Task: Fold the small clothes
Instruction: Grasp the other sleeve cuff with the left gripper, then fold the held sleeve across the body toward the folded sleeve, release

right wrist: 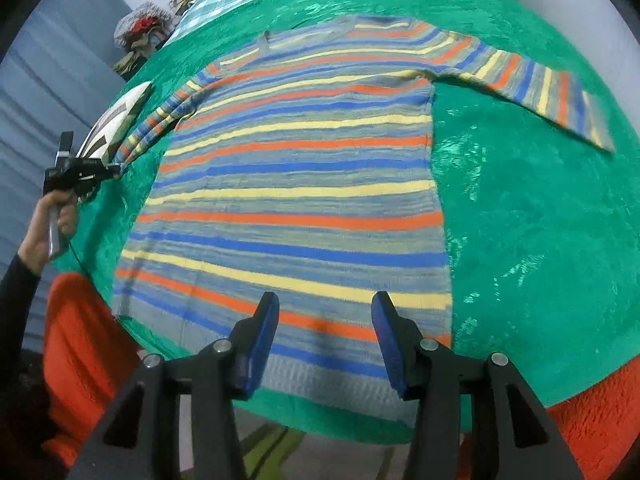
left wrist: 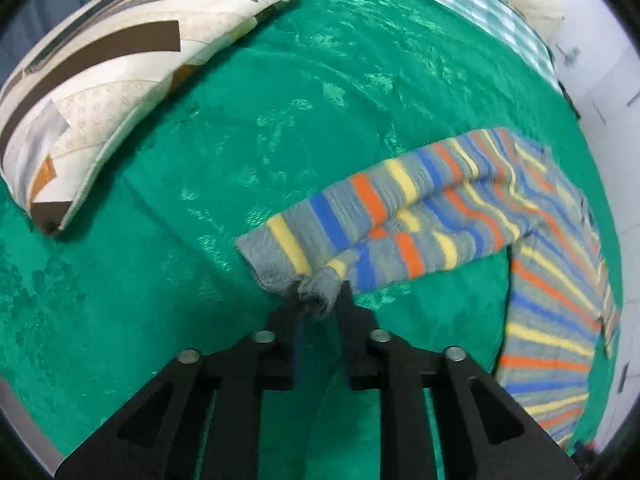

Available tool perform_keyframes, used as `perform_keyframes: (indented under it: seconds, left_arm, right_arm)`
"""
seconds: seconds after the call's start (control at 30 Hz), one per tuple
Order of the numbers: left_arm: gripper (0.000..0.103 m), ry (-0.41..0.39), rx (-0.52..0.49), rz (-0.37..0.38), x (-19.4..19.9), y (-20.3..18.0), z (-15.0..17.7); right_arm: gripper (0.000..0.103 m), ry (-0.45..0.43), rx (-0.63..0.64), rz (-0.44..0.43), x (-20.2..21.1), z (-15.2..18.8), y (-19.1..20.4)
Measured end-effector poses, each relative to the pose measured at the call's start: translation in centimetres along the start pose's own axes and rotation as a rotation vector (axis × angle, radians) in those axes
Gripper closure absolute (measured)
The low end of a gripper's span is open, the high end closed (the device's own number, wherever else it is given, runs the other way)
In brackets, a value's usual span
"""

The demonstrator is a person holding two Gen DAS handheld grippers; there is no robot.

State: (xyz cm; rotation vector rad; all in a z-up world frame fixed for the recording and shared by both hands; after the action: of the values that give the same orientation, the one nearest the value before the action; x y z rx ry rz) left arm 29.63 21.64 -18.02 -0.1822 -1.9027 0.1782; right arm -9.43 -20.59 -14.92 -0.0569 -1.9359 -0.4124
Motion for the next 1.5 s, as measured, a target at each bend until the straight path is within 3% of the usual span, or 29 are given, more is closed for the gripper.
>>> perform_keyframes:
  seconds: [0.03,0.1,0.17,0.27,0.3,0.4,0.47,0.57,0.67,0.8,0.9,0.97,1.0,1.1,1.17,1.3,1.4,1.5]
  left_arm:
    - [0.062,-0.019,0.019,0.006,0.6,0.5,-0.5]
    - [0.043,-0.091,0.092,0.039,2.1,2.3,-1.4]
    - [0.043,-0.108,0.142,0.041,2.1,4.0,-2.7]
    - [0.044,0.027,0.177,0.078,-1.1,5.3,-3.6]
    - [0.048,0.065,0.182,0.084,-2.2,5.2,-3.7]
    - [0.101,0.063,0.121,0.148,-2.3,3.6,-3.7]
    - [0.101,0.014,0.082,0.134,-1.1,2.8,-5.2]
    - [0.101,-0.138,0.061,0.103,2.1,3.1,-9.0]
    - [0.1,-0.214,0.049,-0.011,2.6,4.3,-11.1]
    - [0.088,-0.072,0.065,-0.065,-0.3,5.5,-10.0]
    - [0.05,-0.075,0.129,0.031,0.0,6.3,-7.8]
    - [0.046,-0.076,0.164,0.074,-0.6,6.4,-6.5]
    - [0.048,-0.069,0.174,0.096,-1.1,6.3,-6.1]
    - [0.099,-0.057,0.165,0.134,-3.5,3.7,-5.5]
    - [0.1,-0.065,0.093,0.064,-3.9,1.8,-5.5]
    - [0.101,-0.078,0.116,0.056,-2.7,2.7,-4.4]
    - [0.101,-0.101,0.102,0.059,-3.0,2.7,-3.9]
    - [0.101,-0.124,0.122,0.079,-3.5,2.7,-3.7]
  right_arm:
    - [0.055,0.001,0.009,0.001,-0.1,-0.2,0.2]
    - [0.055,-0.007,0.023,0.008,0.0,-0.5,0.5]
    - [0.055,-0.029,0.029,0.01,0.4,-0.7,0.8]
    - [0.055,-0.042,0.039,0.011,0.7,-0.8,1.3]
    - [0.055,-0.041,0.041,0.008,0.5,-0.8,1.6]
    - [0.055,-0.028,0.053,0.005,-0.1,-0.7,2.2]
    - [0.055,-0.027,0.059,0.008,-0.3,-0.6,2.5]
    - [0.055,-0.036,0.079,0.029,-0.1,-0.8,2.8]
    - [0.055,-0.054,0.097,0.053,0.3,-1.1,2.9]
    - [0.055,-0.054,0.088,0.033,-0.2,-1.4,3.1]
    - [0.055,-0.055,0.085,0.02,-0.3,-1.4,3.4]
    - [0.055,-0.053,0.094,0.022,-0.4,-1.2,3.6]
    - [0.055,-0.045,0.099,0.021,-0.7,-1.1,3.7]
    - [0.055,-0.019,0.108,0.014,-1.6,-1.0,4.1]
    - [0.055,-0.013,0.129,0.005,-1.7,-1.4,4.7]
    - [0.055,-0.049,0.2,-0.041,0.2,-6.3,6.5]
    - [0.053,-0.061,0.324,-0.107,0.4,-13.6,10.3]
    - [0.048,-0.051,0.379,-0.196,-3.1,-23.0,13.6]
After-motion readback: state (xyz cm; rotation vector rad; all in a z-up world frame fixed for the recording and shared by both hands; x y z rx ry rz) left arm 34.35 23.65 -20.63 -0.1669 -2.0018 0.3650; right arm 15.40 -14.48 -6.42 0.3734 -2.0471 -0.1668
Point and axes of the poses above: each gripper's, at about its wrist camera, not at the fingertips, and x roughly against the way its jaws point, y to its left, z to its underside, the point moved 4 cm from there along -x, roughly the way its jaws point, and after that the axes turned 2 degrees about x, right-handed, at the moved point
